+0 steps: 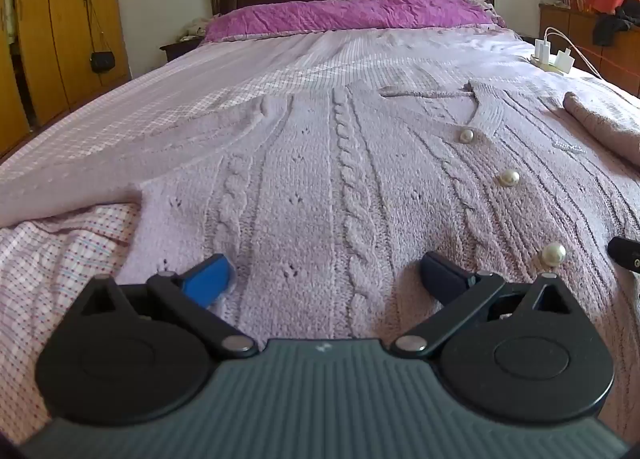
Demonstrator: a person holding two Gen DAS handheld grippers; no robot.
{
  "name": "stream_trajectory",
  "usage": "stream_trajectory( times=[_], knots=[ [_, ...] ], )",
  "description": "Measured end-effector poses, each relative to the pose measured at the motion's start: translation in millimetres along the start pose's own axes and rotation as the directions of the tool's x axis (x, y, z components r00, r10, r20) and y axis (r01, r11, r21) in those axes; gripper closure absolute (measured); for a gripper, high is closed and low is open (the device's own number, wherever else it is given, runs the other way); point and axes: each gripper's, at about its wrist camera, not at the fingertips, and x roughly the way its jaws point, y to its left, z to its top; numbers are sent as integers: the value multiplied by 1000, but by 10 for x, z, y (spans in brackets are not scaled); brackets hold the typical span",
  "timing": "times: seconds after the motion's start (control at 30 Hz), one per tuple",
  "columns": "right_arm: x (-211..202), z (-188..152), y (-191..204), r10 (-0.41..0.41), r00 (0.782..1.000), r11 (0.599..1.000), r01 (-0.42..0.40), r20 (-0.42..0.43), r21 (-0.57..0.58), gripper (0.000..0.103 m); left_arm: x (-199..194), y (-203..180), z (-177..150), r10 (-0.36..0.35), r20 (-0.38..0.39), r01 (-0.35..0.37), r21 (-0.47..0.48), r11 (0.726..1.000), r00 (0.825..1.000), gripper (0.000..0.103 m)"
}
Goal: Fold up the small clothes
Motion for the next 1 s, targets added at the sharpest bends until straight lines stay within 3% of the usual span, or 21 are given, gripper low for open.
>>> stream_trajectory(
  times=[1.0],
  knots=[
    [-6, -16, 10, -12, 1000, 1000, 12, 16, -15, 0, 1, -1, -2, 4, -2, -4, 5, 1000, 1000, 0]
  ],
)
